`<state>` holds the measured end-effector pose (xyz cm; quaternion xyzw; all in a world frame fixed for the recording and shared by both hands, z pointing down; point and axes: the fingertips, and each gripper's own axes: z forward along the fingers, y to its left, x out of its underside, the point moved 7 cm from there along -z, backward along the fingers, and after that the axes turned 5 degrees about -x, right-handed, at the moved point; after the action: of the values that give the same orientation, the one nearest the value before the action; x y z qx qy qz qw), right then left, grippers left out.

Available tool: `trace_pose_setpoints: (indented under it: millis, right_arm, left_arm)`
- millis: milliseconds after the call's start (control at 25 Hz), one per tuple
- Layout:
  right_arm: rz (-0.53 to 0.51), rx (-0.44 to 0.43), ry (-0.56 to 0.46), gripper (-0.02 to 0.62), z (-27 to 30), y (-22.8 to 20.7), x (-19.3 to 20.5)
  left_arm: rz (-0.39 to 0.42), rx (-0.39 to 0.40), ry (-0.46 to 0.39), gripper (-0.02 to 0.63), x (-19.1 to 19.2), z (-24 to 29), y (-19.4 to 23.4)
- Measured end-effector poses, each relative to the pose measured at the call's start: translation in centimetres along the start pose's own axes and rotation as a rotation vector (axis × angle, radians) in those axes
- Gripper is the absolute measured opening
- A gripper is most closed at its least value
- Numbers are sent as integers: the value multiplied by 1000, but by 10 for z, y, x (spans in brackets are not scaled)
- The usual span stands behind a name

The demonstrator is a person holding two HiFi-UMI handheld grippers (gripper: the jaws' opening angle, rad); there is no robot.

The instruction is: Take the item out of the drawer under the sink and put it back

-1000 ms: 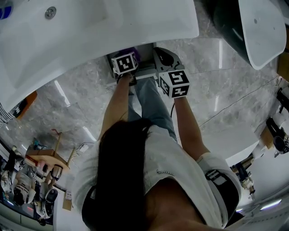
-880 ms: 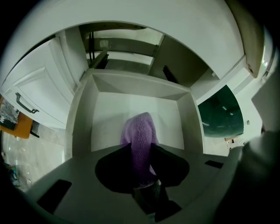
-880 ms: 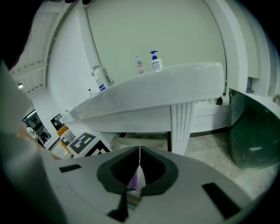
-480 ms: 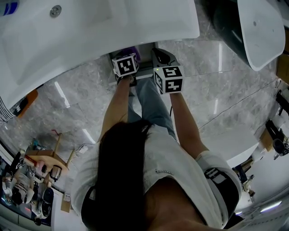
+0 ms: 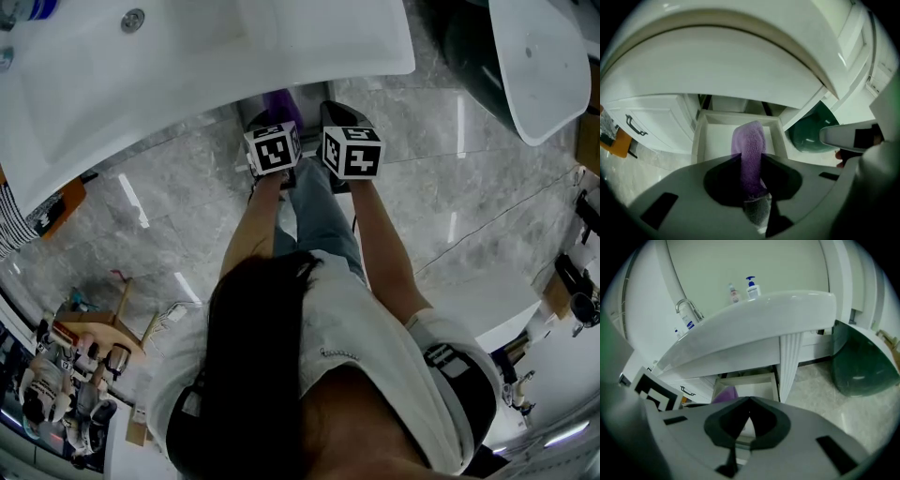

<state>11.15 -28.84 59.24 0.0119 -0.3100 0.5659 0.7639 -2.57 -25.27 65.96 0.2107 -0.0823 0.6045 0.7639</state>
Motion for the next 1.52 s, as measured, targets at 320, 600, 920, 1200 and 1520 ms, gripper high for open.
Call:
trace_pose_setpoints:
  millis: [320,600,920,1200,1520]
  right_arm:
    - [19,10,-32,15,-17,19,-2]
    - [7,-1,-71,15,-38,43,3]
    - [-27,-13,-107,15,-59,68,14]
    - [-59,-19,-143,15,-75,83,17]
    - [-95,-21,-206,15,-100,97,17]
  left_arm:
    - [85,74,-150,94,-26,-55,-8]
    - [109,97,-188,94,-14,-95,-3]
    - [119,124,-239,94,-3,-131,1]
    - [117,131,-287,94,0,-156,3]
    - [133,142,-371,94,-3,-194,-1]
